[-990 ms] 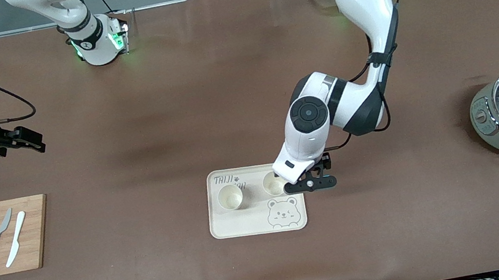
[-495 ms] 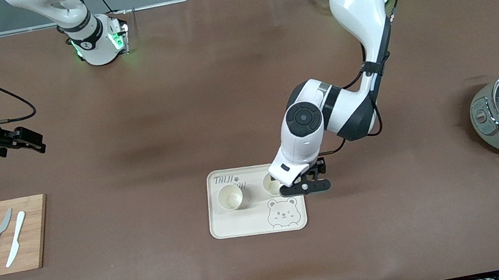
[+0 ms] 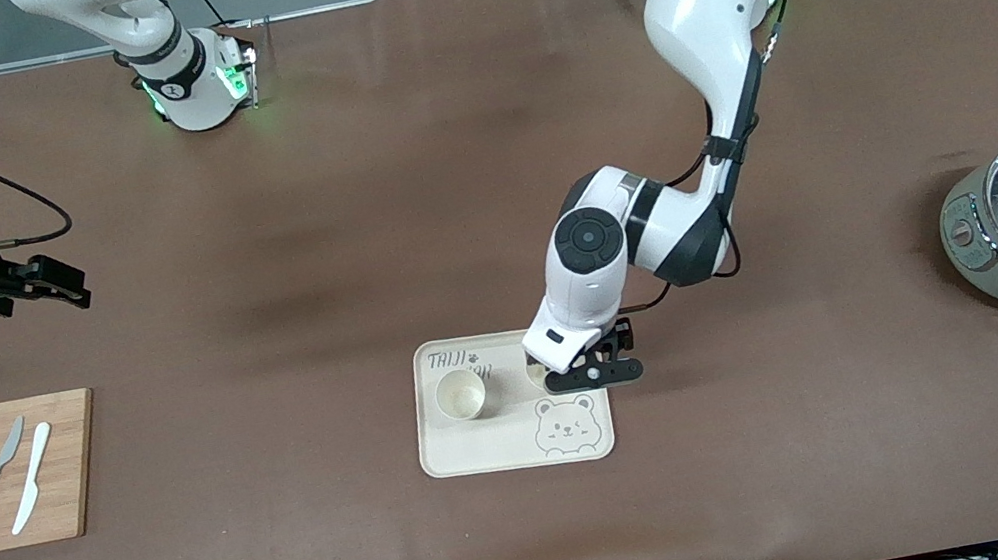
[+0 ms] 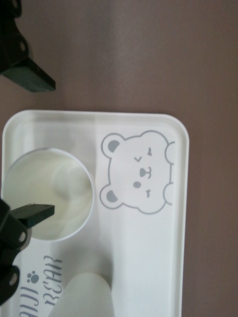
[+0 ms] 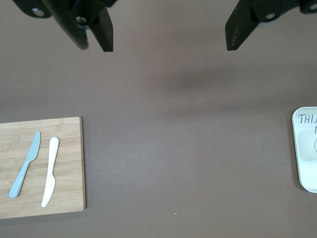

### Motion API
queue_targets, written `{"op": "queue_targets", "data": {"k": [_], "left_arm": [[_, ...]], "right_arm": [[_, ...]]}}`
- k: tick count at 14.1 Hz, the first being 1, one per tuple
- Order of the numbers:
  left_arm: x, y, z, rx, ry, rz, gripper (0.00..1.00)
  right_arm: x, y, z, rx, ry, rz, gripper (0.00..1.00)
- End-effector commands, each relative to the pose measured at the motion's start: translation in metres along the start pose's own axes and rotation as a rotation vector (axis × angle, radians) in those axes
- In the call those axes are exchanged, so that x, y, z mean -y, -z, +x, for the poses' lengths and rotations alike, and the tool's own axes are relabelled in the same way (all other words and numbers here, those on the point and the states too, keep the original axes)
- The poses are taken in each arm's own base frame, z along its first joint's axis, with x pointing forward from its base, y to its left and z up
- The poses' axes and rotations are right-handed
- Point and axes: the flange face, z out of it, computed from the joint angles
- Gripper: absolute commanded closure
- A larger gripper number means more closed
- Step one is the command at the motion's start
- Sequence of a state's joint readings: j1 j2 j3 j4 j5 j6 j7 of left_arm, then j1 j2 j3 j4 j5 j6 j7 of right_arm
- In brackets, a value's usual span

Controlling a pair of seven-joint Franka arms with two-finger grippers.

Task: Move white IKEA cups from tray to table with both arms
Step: 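Lower the left gripper around the cup rim and close it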

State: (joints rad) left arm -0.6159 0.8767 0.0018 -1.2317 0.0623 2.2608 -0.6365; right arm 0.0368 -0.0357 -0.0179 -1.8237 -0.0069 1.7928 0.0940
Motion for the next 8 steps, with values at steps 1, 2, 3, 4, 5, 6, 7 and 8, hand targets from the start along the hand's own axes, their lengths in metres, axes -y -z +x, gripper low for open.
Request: {"op": "queue_targets", "data": {"k": [1, 2, 3, 4, 5, 6, 7, 8], "left_arm": [[-0.0069, -0.0065, 0.0012, -0.033, 0.008, 0.008, 0.00], [-0.0069, -0.0075, 0.0010, -0.033, 0.006, 0.008, 0.00], [-0.0070, -0.0074, 0.0012, -0.034, 0.006, 0.007, 0.00], [-0.0071, -0.0072, 0.0013, -0.035, 0.006, 0.006, 0.00], [-0.0070, -0.0082, 0.0011, -0.035, 0.005, 0.006, 0.00], [-0.0066, -0.0117, 0.0002, -0.031, 0.003, 0.009, 0.00], [-0.0065, -0.0139, -0.0002, -0.030, 0.002, 0.010, 0.00], [-0.0072, -0.0138, 0.0006, -0.039, 0.002, 0.002, 0.00]], "right_arm": [[-0.0002, 0.0045, -0.0044, -0.013, 0.010, -0.011, 0.00], [-0.0002, 0.0045, -0.0044, -0.013, 0.010, -0.011, 0.00], [-0.0002, 0.0045, -0.0044, -0.013, 0.010, -0.011, 0.00], [-0.0002, 0.0045, -0.0044, -0.013, 0.010, -0.011, 0.00], [-0.0002, 0.0043, -0.0048, -0.010, 0.010, -0.012, 0.00], [-0.0002, 0.0043, -0.0048, -0.010, 0.009, -0.012, 0.00], [-0.0002, 0.0043, -0.0048, -0.010, 0.009, -0.012, 0.00], [-0.0002, 0.0035, -0.0049, -0.009, 0.009, -0.012, 0.00]]}}
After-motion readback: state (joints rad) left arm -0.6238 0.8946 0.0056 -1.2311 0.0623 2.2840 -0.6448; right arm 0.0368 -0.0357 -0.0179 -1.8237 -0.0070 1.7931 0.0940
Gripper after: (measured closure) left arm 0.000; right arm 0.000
